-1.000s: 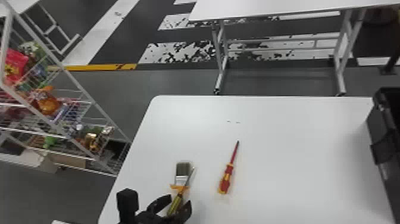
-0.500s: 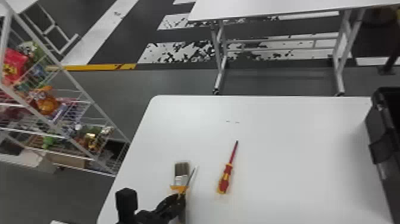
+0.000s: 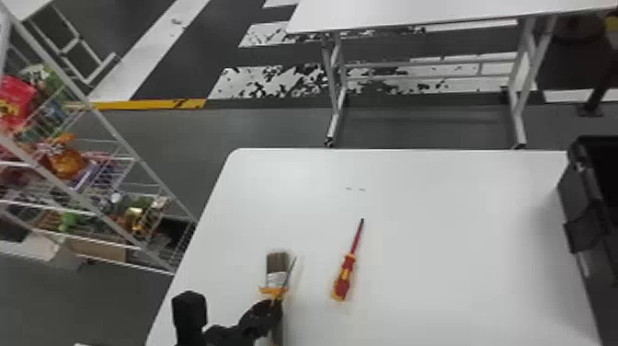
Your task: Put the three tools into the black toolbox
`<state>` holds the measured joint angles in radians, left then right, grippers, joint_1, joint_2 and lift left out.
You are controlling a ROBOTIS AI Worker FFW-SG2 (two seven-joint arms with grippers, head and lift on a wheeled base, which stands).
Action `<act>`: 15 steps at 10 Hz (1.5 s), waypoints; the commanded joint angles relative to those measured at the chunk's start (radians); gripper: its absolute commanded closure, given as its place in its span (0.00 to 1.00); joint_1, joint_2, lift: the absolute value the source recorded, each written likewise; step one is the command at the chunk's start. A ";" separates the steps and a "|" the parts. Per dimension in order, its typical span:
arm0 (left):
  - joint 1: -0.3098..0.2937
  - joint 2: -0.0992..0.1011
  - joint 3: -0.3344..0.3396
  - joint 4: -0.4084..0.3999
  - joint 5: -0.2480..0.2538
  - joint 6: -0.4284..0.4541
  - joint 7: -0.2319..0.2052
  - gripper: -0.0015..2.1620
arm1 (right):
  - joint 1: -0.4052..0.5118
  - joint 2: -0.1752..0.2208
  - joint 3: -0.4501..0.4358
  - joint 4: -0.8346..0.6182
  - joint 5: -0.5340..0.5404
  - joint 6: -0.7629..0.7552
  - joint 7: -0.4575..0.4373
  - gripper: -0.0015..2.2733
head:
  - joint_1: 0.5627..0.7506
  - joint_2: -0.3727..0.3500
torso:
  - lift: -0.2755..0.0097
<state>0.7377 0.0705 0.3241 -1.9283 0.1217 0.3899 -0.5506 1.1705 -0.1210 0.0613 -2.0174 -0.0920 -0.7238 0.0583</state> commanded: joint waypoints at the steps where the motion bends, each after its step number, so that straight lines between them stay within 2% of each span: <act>1: 0.031 0.000 0.003 -0.060 0.019 0.014 -0.002 0.83 | 0.000 0.001 0.000 0.000 0.002 -0.001 0.000 0.04 | 0.70 0.90 | 0.79; 2: 0.049 0.000 0.006 -0.113 0.038 0.064 -0.005 0.83 | 0.000 0.001 0.000 0.000 0.002 0.005 0.000 0.04 | 0.70 0.89 | 0.79; 3: 0.057 0.000 0.013 -0.158 0.058 0.113 -0.026 0.83 | 0.000 0.003 0.002 -0.004 0.002 0.021 0.000 0.04 | 0.70 0.88 | 0.79; 5: 0.062 -0.003 0.058 -0.228 0.180 0.241 -0.152 0.83 | -0.009 0.001 0.006 -0.061 0.002 0.140 0.002 0.04 | 0.70 0.82 | 0.79; 6: 0.058 -0.014 0.070 -0.265 0.217 0.300 -0.221 0.83 | -0.020 -0.002 0.009 -0.103 0.003 0.223 0.003 0.04 | 0.70 0.79 | 0.79; 7: 0.043 -0.020 0.072 -0.290 0.222 0.358 -0.282 0.83 | -0.038 -0.002 0.014 -0.153 0.002 0.370 0.026 0.04 | 0.70 0.74 | 0.79; 8: 0.032 -0.025 0.075 -0.294 0.230 0.364 -0.361 0.83 | -0.065 -0.002 0.017 -0.204 -0.009 0.533 0.058 0.04 | 0.70 0.70 | 0.79; 9: 0.031 -0.026 0.078 -0.299 0.243 0.364 -0.411 0.83 | -0.106 -0.002 0.003 -0.250 -0.071 0.763 0.123 0.04 | 0.70 0.67 | 0.79; 10: 0.031 -0.026 0.069 -0.307 0.243 0.361 -0.427 0.83 | -0.160 0.001 -0.015 -0.297 -0.118 1.012 0.158 0.04 | 0.70 0.68 | 0.79; 12: 0.032 -0.026 0.043 -0.314 0.228 0.361 -0.431 0.83 | -0.252 0.003 -0.034 -0.356 -0.164 1.340 0.167 0.05 | 0.70 0.70 | 0.79; 13: 0.039 -0.026 0.021 -0.322 0.216 0.358 -0.433 0.83 | -0.308 0.006 -0.069 -0.372 -0.238 1.527 0.186 0.05 | 0.70 0.70 | 0.79; 14: 0.042 -0.026 -0.008 -0.324 0.194 0.352 -0.430 0.83 | -0.356 0.012 -0.081 -0.385 -0.270 1.650 0.190 0.05 | 0.70 0.70 | 0.79; 15: 0.042 -0.025 -0.042 -0.327 0.177 0.346 -0.424 0.83 | -0.381 0.026 -0.081 -0.405 -0.272 1.708 0.193 0.05 | 0.70 0.68 | 0.79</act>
<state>0.7790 0.0457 0.2996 -2.2531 0.3086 0.7391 -0.9738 0.8052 -0.1021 -0.0185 -2.4116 -0.3596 0.9446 0.2513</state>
